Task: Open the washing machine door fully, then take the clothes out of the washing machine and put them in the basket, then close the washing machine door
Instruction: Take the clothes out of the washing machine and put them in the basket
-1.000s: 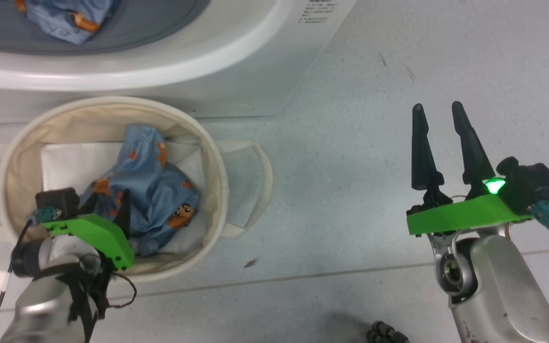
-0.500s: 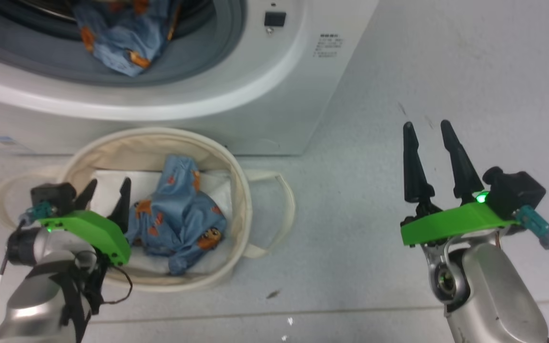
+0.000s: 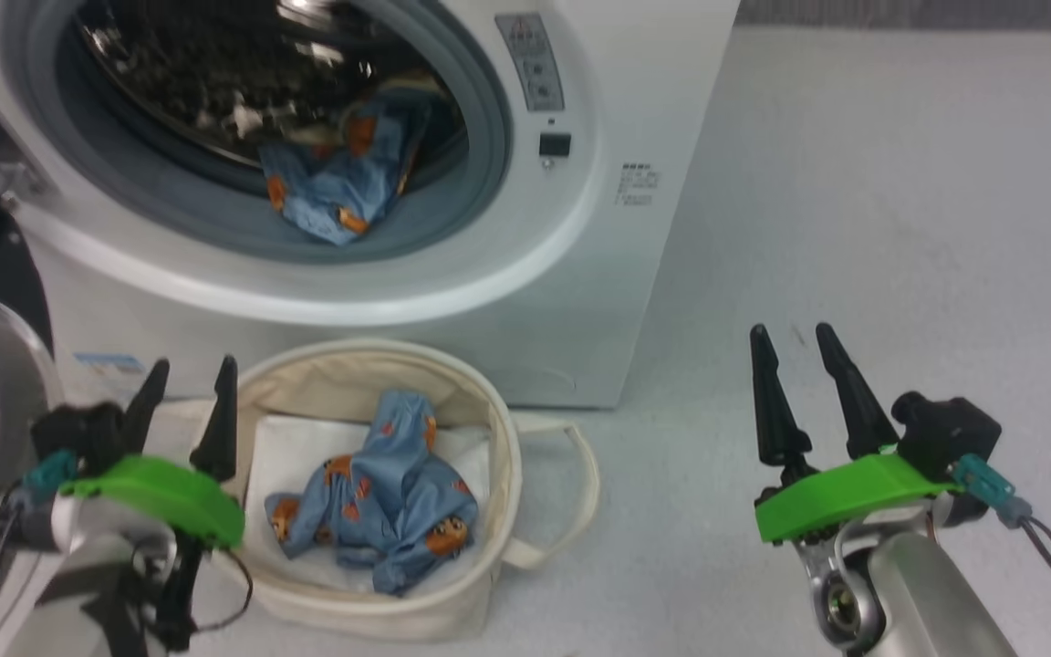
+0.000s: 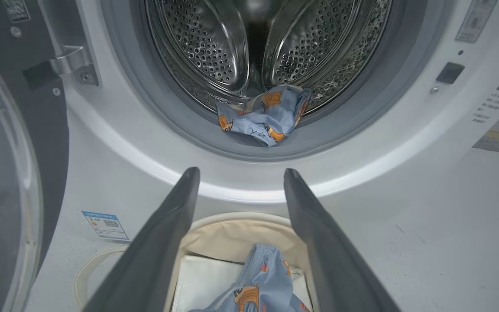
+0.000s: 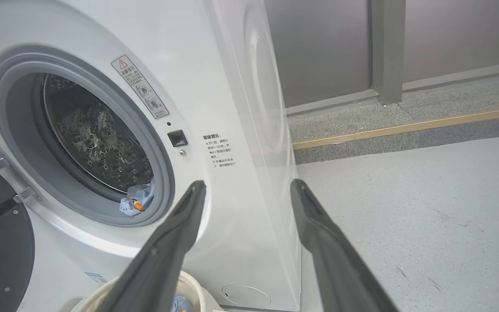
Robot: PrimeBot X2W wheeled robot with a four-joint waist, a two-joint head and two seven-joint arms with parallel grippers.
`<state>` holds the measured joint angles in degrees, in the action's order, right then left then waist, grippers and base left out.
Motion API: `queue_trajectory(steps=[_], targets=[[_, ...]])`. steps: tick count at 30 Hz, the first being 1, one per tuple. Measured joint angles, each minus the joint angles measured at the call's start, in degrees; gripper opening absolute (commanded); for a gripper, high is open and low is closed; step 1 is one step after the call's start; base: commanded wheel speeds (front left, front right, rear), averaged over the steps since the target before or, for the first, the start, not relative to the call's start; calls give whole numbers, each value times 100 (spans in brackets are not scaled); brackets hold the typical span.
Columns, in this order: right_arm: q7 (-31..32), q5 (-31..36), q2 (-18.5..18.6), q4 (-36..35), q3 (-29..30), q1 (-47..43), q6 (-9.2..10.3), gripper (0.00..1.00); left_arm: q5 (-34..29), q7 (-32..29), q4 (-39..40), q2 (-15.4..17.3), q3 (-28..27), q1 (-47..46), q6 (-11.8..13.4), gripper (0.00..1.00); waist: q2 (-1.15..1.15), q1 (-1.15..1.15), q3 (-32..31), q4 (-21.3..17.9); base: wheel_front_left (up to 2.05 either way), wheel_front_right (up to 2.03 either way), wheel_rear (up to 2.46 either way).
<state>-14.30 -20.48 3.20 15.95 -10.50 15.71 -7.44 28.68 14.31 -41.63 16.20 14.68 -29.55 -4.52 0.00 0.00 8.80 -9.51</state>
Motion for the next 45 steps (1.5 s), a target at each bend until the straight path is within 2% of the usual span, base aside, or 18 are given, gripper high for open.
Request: queue_trajectory(steps=[10, 19, 25, 45], targets=[[0, -126, 19, 157, -192, -334, 0, 100, -82, 0, 1126, 16, -550, 1177, 164, 100, 0, 0, -677, 9, 0, 0, 0], [0, -181, 36, 246, -371, -339, 0, 100, -63, 0, 1783, 42, -789, 2075, 382, 100, 0, 0, -918, -57, 0, 0, 0], [0, -224, 47, 281, -426, -342, 0, 100, 85, -2, 2161, 45, -904, 2312, 512, 100, 0, 0, -1006, -84, 0, 0, 0], [0, -222, 65, 328, -490, -342, 0, 100, 191, -42, 2216, 76, -926, 2482, 560, 100, 0, 0, -954, -116, 0, 0, 0]])
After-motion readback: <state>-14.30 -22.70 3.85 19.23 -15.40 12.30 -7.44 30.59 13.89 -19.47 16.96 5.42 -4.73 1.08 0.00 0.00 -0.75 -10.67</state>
